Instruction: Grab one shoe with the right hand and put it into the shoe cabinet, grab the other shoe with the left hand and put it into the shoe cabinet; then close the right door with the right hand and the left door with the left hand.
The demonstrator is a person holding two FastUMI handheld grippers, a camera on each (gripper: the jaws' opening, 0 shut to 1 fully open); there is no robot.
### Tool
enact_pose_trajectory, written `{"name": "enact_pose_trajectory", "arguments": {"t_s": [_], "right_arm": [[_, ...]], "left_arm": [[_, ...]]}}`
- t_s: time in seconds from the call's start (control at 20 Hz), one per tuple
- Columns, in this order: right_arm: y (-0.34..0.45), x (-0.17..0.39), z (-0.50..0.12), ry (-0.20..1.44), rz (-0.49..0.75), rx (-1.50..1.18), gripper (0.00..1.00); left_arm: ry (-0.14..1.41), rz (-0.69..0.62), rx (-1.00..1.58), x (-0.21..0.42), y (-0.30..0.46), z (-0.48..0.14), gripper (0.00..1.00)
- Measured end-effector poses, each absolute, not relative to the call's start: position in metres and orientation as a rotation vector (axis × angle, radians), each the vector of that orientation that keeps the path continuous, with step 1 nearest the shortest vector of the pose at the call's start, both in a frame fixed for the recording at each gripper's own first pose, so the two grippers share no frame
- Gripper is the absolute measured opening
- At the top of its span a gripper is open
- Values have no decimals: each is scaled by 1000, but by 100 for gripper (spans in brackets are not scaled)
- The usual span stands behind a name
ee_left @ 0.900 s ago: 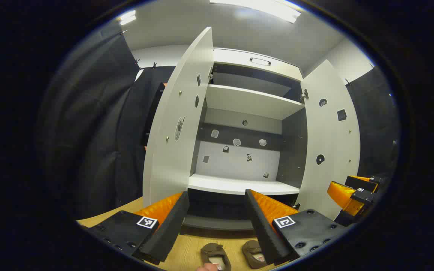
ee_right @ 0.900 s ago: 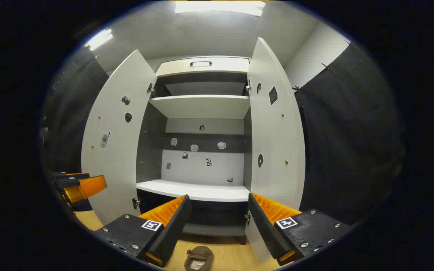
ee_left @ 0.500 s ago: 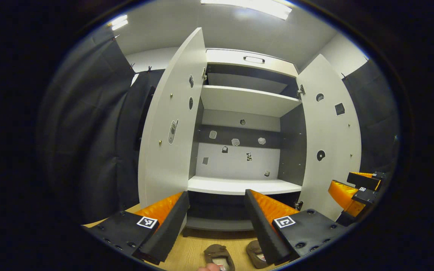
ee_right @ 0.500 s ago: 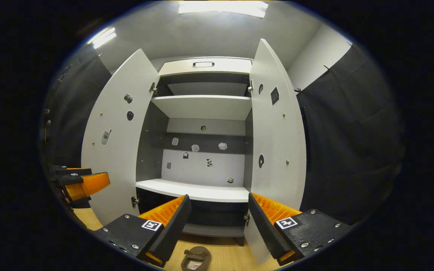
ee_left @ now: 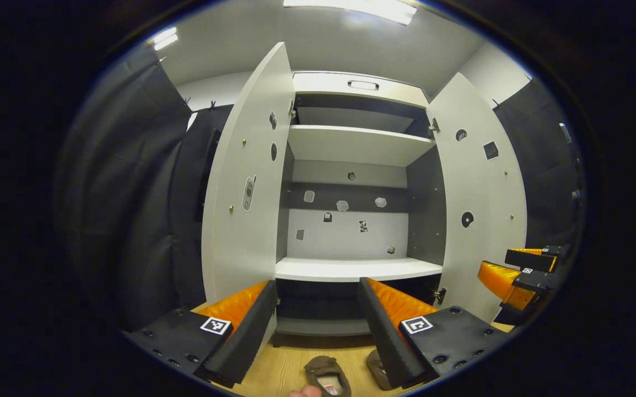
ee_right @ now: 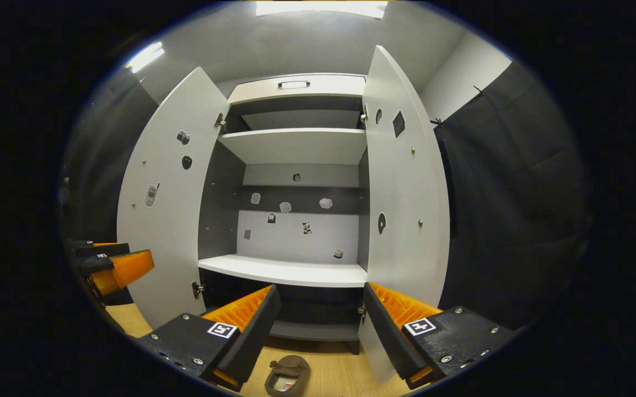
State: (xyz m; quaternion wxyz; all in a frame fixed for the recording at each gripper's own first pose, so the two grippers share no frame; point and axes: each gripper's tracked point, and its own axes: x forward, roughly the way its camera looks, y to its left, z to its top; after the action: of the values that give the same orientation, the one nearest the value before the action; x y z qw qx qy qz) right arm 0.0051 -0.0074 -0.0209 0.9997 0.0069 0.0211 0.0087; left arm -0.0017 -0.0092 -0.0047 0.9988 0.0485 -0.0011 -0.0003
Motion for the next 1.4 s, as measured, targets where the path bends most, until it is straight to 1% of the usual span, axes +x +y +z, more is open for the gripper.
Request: {"name": "enact_pose_trajectory", "arguments": {"t_s": [0.15, 0.2, 0.25, 0.3, 0.35, 0.4, 0.65, 0.85, 0.9, 1.05, 1.2, 1.4], "right_arm": [[-7, 2, -18, 36, 16, 15, 94], [-8, 1, -16, 31, 16, 12, 94], [-8, 1, -15, 30, 15, 9, 94], [-8, 1, -14, 28, 16, 9, 94], [-7, 2, -13, 26, 14, 9, 94], [-7, 2, -13, 25, 13, 9, 94], [-1, 20, -31, 65, 17, 9, 94], [11, 37, -94, 185, 45, -15, 94], [13, 42, -116, 219, 48, -26, 94], [26, 46, -203, 391, 80, -68, 95], [32, 31, -269, 551, 121, -138, 94], [35, 11, -319, 672, 150, -163, 93]], "left_arm": [[-2, 2, 96, -2, -9, -3, 96], [-4, 4, 98, -3, -9, -2, 94], [-8, 2, 100, -3, -9, -2, 96], [-10, 1, 100, -4, -11, -1, 96], [-12, -1, 100, -5, -12, 0, 94], [-13, -1, 99, -5, -13, 0, 96], [-11, 0, 100, -6, -16, -1, 96], [-1, 5, 82, -9, -13, -4, 96], [1, 10, 81, -9, -11, -5, 96], [4, 30, 75, -12, -6, -9, 96], [7, 56, 59, -15, 4, -12, 96], [3, 70, 53, -17, 12, -12, 96]]}}
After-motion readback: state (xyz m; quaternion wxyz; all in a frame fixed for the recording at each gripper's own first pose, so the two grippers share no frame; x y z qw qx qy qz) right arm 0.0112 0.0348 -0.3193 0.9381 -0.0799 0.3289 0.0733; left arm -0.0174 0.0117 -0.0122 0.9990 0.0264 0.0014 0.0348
